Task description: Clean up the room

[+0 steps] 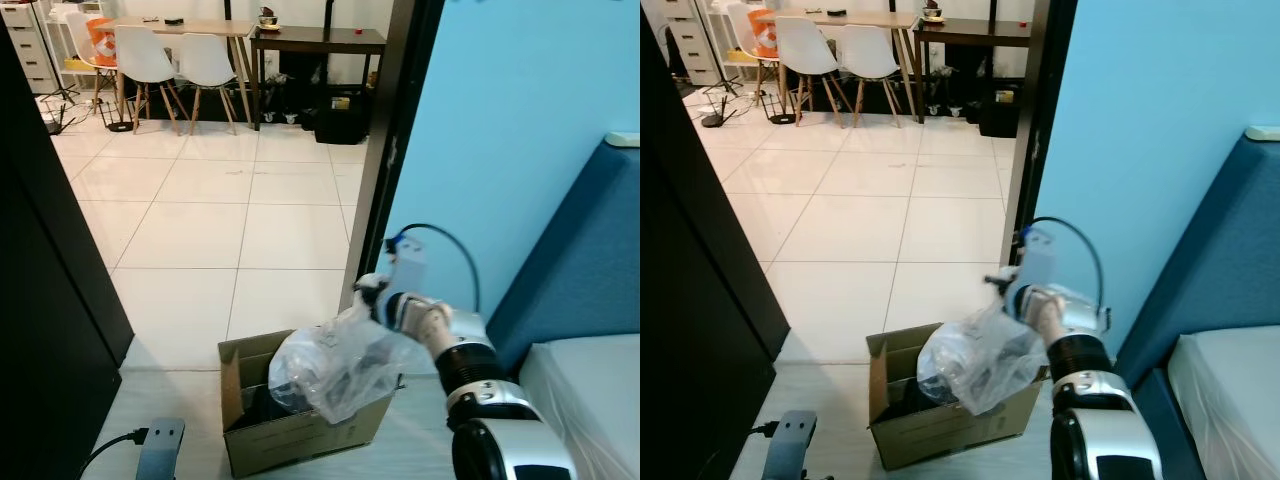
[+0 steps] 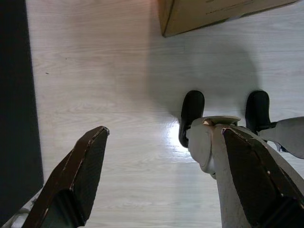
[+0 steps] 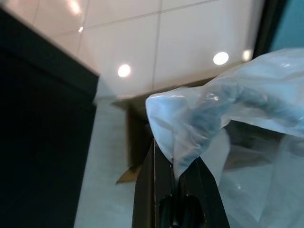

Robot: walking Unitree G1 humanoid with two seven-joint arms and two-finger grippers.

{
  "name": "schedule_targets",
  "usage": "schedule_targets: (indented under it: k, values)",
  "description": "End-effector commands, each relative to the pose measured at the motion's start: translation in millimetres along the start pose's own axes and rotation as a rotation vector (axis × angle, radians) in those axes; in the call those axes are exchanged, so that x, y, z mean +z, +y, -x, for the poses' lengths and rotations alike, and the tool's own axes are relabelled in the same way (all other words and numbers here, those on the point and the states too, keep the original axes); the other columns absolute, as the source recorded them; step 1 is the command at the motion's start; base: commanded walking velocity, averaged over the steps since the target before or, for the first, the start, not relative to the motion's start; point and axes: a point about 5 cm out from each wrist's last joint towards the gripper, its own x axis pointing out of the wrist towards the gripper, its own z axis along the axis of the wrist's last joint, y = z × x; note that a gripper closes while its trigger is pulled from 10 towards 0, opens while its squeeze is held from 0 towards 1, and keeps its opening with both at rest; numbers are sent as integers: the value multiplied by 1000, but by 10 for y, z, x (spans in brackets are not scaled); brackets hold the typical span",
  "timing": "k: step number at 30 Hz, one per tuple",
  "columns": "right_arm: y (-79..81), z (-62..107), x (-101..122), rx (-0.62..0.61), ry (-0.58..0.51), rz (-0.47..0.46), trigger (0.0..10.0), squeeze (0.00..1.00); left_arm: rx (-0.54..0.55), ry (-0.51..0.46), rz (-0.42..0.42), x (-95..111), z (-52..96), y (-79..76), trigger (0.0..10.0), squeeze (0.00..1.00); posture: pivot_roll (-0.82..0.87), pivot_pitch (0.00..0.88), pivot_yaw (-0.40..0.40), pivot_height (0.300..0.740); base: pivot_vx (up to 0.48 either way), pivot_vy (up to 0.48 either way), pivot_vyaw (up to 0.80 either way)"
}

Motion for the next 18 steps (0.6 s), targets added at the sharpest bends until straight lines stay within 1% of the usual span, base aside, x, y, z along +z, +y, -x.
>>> schedule_targets:
  k: [1,5,6,7,9,11,15,17,18]
  values:
    - [-14,-6,-12,-3,1,1,10000,0,3,13,-16,-35,6,28,10000,0,-26,0,-61,695,0,0,0]
    - [88,-33,-43,39,5,5,10000,0,8,11,-22,-34,6,31,10000,0,-26,0,-61,680,0,0,0]
    - [130,-43,-68,61,19,3,10000,0,20,9,-18,-35,6,36,10000,0,-32,0,-60,675,0,0,0]
    - [130,-43,-68,61,19,3,10000,0,20,9,-18,-35,6,36,10000,0,-32,0,-60,675,0,0,0]
    - [207,-79,-150,102,60,-4,10000,0,54,4,-13,-37,7,51,10000,0,-27,0,-65,665,0,0,0]
    - [207,-79,-150,102,60,-4,10000,0,54,4,-13,-37,7,51,10000,0,-27,0,-65,665,0,0,0]
    - [256,-112,-219,136,83,-24,10000,0,83,-1,-8,-38,9,64,10000,0,-24,0,-66,655,0,0,0]
    - [320,-141,-261,179,85,-58,10000,0,98,-3,-7,-41,10,70,10000,0,-18,0,-69,645,0,0,0]
    - [320,-141,-261,179,85,-58,10000,0,98,-3,-7,-41,10,70,10000,0,-18,0,-69,645,0,0,0]
